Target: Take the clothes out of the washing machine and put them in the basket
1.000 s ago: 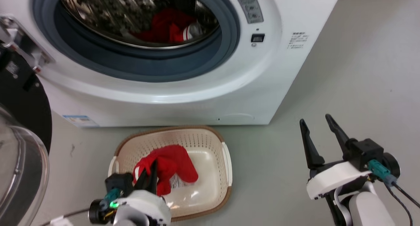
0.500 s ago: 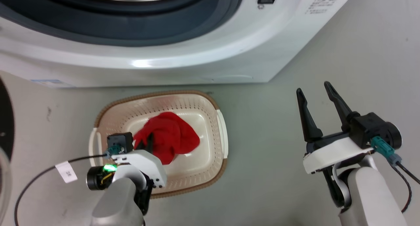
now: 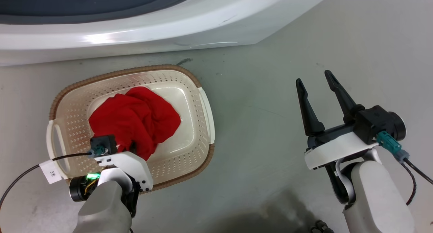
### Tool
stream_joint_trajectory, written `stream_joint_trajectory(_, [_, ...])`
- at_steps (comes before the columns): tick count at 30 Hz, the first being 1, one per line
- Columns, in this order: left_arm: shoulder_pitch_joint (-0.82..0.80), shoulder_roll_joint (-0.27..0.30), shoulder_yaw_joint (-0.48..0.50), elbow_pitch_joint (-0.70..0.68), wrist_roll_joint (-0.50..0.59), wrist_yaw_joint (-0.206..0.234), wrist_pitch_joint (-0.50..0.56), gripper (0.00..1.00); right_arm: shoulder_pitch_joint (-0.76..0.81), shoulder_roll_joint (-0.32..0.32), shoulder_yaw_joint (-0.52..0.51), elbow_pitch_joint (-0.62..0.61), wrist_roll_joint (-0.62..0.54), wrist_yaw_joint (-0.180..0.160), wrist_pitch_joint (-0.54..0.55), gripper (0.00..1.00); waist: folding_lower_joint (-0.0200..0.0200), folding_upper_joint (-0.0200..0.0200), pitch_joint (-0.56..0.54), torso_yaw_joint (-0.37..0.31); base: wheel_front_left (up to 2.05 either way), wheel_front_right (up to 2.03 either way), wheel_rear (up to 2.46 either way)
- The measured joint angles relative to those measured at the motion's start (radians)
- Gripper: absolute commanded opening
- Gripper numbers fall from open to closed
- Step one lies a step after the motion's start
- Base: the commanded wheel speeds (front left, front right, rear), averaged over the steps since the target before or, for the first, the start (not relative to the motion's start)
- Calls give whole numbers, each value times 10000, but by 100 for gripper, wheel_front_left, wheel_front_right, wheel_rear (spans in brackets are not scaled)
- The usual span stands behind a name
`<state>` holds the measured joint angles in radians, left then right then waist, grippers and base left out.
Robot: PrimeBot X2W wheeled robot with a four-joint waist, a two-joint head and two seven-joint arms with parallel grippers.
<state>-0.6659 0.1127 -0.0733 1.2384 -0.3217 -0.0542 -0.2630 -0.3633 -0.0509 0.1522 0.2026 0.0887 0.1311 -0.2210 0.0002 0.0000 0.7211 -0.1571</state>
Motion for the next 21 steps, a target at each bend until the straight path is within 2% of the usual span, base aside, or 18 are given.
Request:
stream_joint_trajectory(1, [-2,6,-12,67,0,-29,0,0,-12,0,-10,50,0,0,-13,100,0,0,28,-33,0,0,0])
stream_joint_trajectory(2, [-3,12,-21,127,-2,-63,0,15,-17,0,-17,119,2,0,-33,100,0,0,16,-46,0,0,0])
stream_joint_trajectory(3, [-5,13,-33,146,-2,-73,0,48,-28,0,-29,190,2,0,-58,100,0,0,-31,-48,0,0,0])
stream_joint_trajectory(4, [-12,15,-40,144,-2,-71,0,94,-45,0,-38,245,2,0,-82,100,0,0,-104,-44,0,0,0])
stream_joint_trajectory(5, [-14,10,-42,134,-2,-73,0,100,-55,0,-42,314,2,0,-94,100,0,0,-206,-30,0,0,0])
stream_joint_trajectory(12, [826,-144,69,-232,-92,-84,0,100,113,4,-180,763,65,0,-221,100,-1,0,-1431,79,0,0,0])
stream_joint_trajectory(21, [2435,-414,146,-1889,178,-56,0,100,1037,4,-648,755,-291,0,-67,100,-2,0,-3349,317,0,0,0])
